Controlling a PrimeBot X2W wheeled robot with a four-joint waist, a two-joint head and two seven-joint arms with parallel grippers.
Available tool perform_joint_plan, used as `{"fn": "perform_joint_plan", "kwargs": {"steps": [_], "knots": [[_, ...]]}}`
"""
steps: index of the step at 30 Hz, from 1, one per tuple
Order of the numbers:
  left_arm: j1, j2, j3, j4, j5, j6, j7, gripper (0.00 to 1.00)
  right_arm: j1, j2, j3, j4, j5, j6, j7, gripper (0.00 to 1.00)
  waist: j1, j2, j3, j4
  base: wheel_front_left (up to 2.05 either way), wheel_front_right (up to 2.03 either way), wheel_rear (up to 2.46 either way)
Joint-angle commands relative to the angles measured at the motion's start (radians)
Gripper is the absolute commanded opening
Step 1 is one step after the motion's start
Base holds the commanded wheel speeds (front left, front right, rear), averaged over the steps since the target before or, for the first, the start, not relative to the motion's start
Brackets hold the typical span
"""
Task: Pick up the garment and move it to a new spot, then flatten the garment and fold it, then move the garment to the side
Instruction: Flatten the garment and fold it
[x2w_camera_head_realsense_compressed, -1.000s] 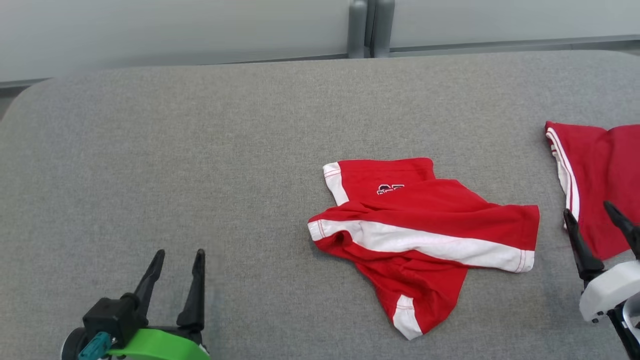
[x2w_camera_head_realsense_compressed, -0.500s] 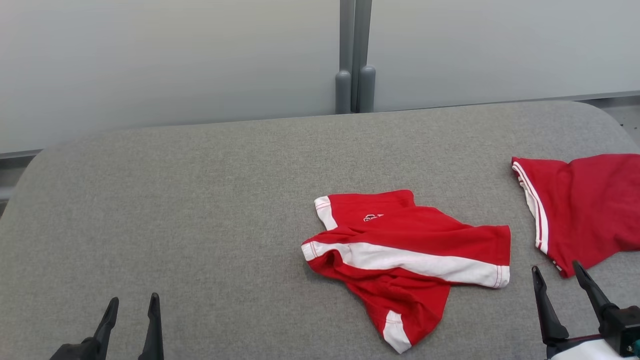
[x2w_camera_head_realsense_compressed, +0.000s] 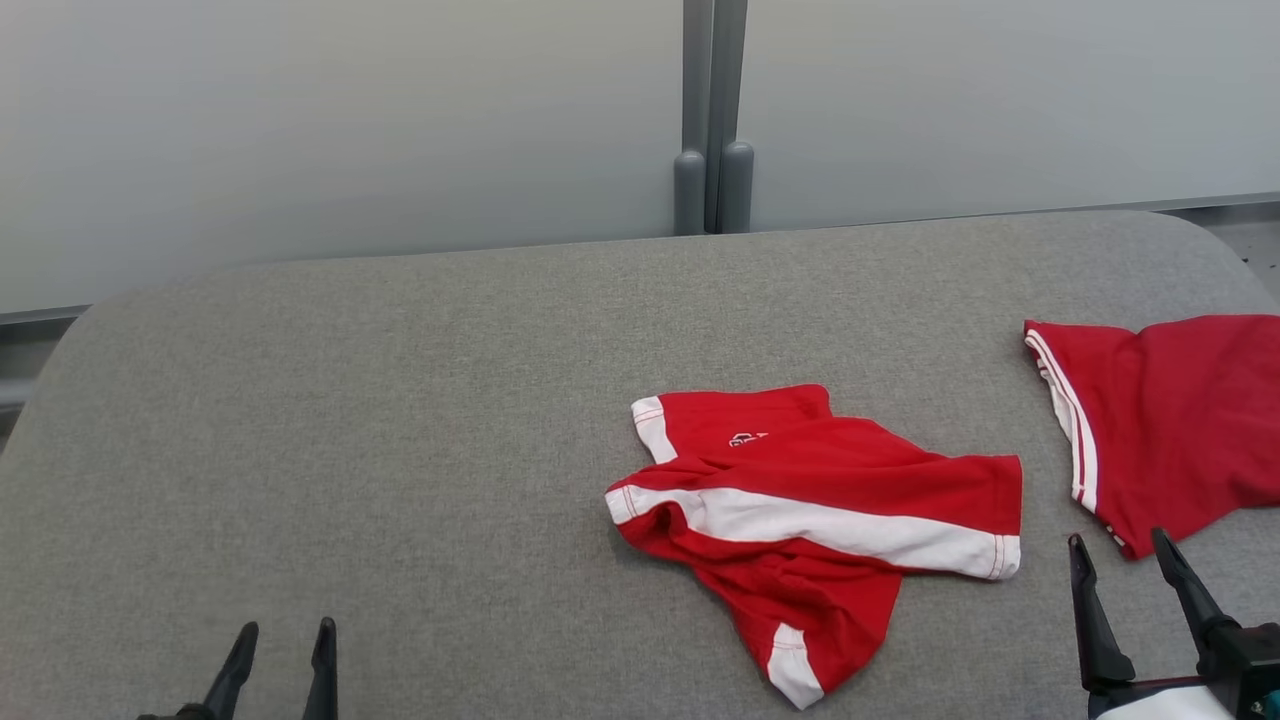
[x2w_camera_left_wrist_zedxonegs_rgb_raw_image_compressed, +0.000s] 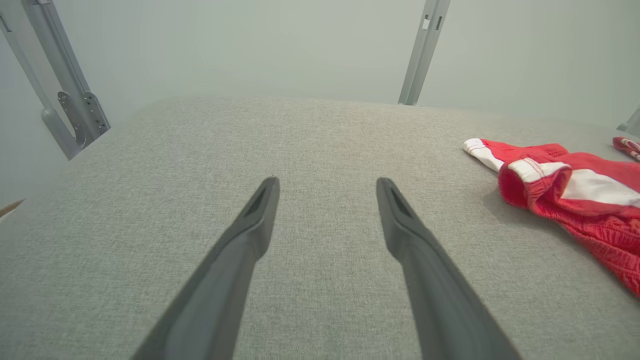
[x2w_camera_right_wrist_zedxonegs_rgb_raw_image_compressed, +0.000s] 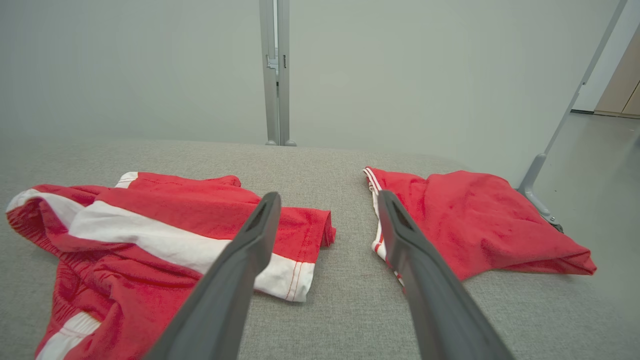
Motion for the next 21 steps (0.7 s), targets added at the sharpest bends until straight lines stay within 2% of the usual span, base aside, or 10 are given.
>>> {"fn": "perform_joint_plan", "kwargs": {"steps": [1,5,16,19,21], "knots": [[0.001,-0.009,-0.003,0.007,0.014,-0.037,-0.003,1.00,0.002,0.001,-0.006,0.002,0.003,0.000,-0.004,1.00,0.0000,0.0062,-0.002,0.002,0.00,0.00,0.00],[-0.007,-0.025,0.008,0.024,0.033,-0.069,-0.003,1.00,0.001,0.007,-0.006,0.006,0.005,0.000,-0.004,1.00,0.0000,0.0062,-0.003,0.002,0.00,0.00,0.00],[-0.018,-0.062,0.035,0.057,0.043,-0.100,-0.003,1.00,-0.015,0.014,-0.005,0.010,0.017,0.000,-0.004,1.00,0.0000,0.0062,0.005,0.003,0.00,0.00,0.00],[-0.038,-0.070,0.017,0.059,0.003,-0.114,0.049,1.00,-0.009,-0.002,-0.001,0.045,0.033,0.000,0.002,1.00,0.0000,0.0062,0.016,0.010,0.00,0.00,0.00],[-0.053,-0.076,-0.003,0.041,-0.030,-0.120,0.131,1.00,-0.028,-0.038,0.017,0.058,0.041,0.000,0.067,1.00,0.0000,0.0062,0.027,0.013,0.00,0.00,0.00]]}}
